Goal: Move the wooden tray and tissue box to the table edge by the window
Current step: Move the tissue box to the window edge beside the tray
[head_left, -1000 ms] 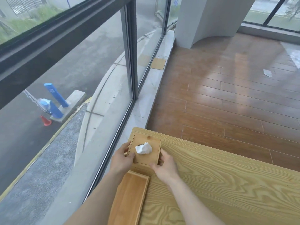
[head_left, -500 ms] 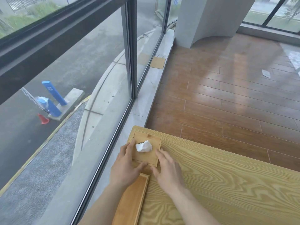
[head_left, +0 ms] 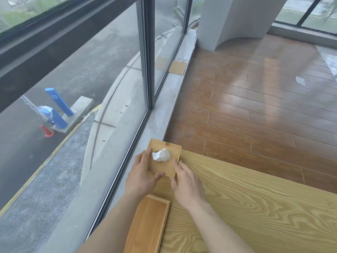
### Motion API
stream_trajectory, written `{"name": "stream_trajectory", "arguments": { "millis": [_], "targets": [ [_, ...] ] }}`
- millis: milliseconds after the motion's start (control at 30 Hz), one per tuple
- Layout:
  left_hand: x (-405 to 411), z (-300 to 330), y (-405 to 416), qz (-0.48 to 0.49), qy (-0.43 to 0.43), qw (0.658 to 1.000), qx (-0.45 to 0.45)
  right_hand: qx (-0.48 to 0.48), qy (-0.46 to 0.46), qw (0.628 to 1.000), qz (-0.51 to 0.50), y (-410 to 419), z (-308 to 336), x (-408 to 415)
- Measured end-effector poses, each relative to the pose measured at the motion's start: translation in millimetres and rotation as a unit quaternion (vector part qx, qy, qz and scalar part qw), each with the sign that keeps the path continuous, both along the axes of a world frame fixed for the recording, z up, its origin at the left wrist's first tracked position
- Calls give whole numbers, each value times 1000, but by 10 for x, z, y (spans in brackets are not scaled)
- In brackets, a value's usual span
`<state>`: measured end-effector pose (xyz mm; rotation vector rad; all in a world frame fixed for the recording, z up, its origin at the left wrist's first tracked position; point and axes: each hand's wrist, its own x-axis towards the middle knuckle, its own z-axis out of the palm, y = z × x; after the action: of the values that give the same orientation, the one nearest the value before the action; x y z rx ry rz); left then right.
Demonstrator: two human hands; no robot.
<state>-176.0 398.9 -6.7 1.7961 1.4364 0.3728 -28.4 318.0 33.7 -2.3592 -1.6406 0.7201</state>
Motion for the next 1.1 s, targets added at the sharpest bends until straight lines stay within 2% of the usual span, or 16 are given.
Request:
{"name": "stream_trajectory", "arguments": {
  "millis": [1100],
  "targets": [
    [114,117,284,8,19,1000,-18,3,-18,1000,-3,268,-85,20]
  ]
}}
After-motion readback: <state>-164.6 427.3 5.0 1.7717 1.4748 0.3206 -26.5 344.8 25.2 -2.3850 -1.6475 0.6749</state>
